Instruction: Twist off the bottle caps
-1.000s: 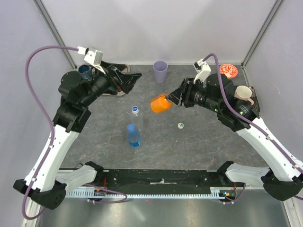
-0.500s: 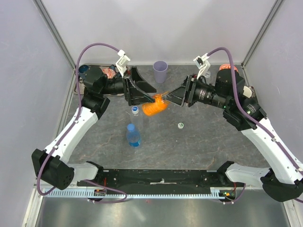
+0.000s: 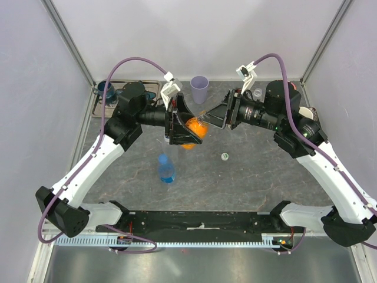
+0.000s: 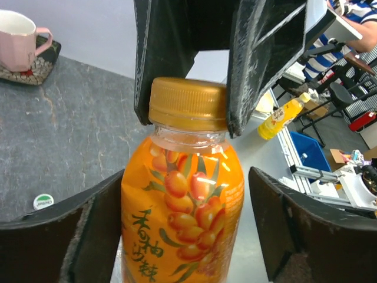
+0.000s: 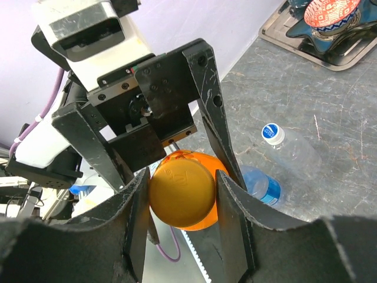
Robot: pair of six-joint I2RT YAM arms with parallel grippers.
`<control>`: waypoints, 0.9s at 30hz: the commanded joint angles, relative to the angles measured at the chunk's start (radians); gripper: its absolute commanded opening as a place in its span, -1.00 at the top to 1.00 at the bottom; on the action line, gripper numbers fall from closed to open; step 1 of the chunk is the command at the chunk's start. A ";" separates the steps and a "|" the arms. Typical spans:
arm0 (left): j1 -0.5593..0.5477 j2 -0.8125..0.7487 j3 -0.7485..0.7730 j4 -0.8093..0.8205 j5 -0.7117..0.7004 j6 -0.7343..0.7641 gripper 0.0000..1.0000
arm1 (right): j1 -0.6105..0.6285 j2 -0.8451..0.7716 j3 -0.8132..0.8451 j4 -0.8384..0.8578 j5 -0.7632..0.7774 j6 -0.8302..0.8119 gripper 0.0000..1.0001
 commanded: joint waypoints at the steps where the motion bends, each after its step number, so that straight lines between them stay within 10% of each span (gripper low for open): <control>1: -0.016 -0.012 0.044 -0.119 -0.012 0.136 -0.62 | -0.002 0.000 0.041 0.035 -0.009 -0.012 1.00; 9: -0.021 -0.026 0.030 -0.149 -0.037 0.173 -0.03 | -0.002 0.011 0.046 0.022 -0.010 -0.022 1.00; 10: -0.022 -0.038 0.022 -0.150 -0.046 0.177 0.03 | -0.004 0.011 0.049 0.017 -0.007 -0.029 0.79; 11: -0.022 -0.046 0.018 -0.150 -0.075 0.182 0.04 | -0.004 0.003 0.052 0.011 0.001 -0.051 0.17; 14: -0.028 -0.076 -0.002 -0.150 -0.187 0.197 0.05 | -0.004 -0.018 0.069 -0.015 0.085 -0.080 -0.47; 17: -0.051 -0.093 -0.006 -0.158 -0.334 0.225 0.06 | -0.002 -0.026 0.104 -0.035 0.174 -0.103 -0.68; 27: -0.278 -0.070 0.007 -0.173 -1.014 0.404 0.13 | -0.002 -0.012 0.121 -0.006 0.343 -0.039 -0.63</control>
